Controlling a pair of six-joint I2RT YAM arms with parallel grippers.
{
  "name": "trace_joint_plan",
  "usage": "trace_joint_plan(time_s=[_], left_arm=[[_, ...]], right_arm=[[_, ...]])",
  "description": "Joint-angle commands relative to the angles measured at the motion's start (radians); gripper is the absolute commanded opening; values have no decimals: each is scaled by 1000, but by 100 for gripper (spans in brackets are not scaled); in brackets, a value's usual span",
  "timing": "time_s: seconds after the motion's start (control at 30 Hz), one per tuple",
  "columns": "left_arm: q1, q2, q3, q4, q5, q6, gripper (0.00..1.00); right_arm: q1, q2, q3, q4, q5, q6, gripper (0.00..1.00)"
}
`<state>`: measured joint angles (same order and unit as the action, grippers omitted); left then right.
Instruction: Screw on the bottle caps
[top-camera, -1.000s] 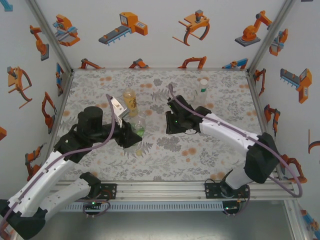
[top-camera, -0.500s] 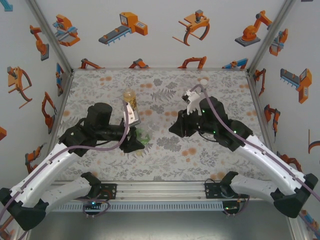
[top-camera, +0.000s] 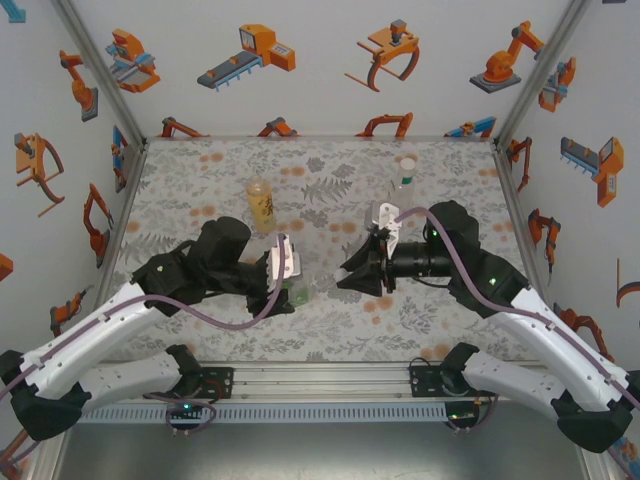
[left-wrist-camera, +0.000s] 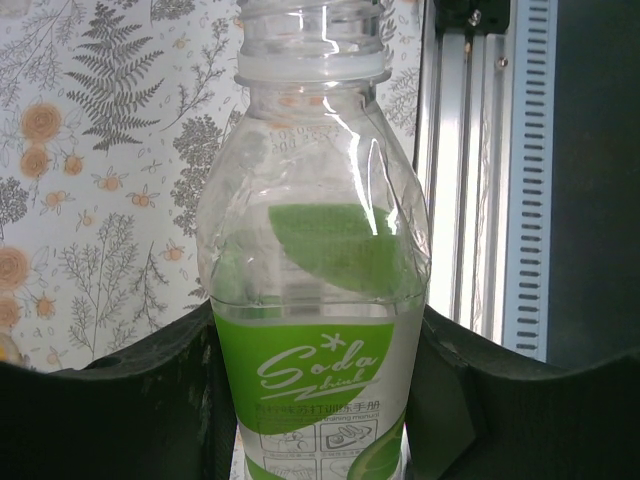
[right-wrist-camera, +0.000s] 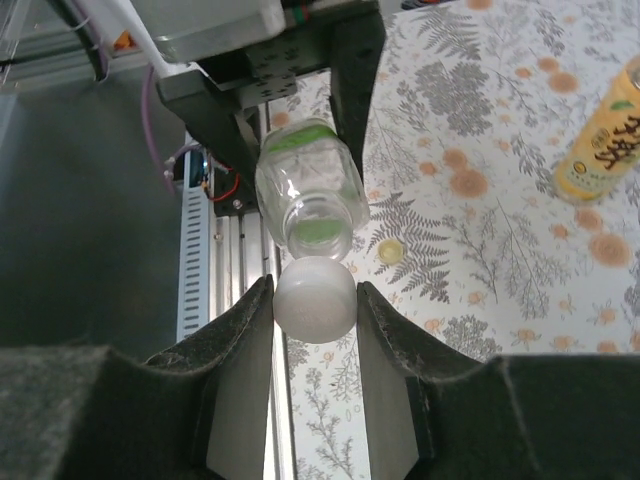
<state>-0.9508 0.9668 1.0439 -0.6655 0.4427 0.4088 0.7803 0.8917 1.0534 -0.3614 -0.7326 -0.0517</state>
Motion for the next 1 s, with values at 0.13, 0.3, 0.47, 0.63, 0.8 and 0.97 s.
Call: trace_joint_plan(time_s=[0.13,0.3,0.47,0.63,0.8,0.97], left_arm=[[-65,32,51,-23,-59,64,0],[-97,55,65,-22,-85,69,0],[-114,71,68,-23,-94,68,0],[-132,75,78,-17,-122,65,0],[-135,66,71,-3,-133,59,0],[-134,62,69,6,-136,55,0]], right_arm=[[-3,4,22,-25,-161,-200,0],[0,10,13,-27,-158,-227,0],[5,14,-11,-4,-137,-232,0],[19,18,-33,-6,-132,-232,0],[25,6,-54,0,-103,-232,0],[29,4,-65,7,-99,-232,0]])
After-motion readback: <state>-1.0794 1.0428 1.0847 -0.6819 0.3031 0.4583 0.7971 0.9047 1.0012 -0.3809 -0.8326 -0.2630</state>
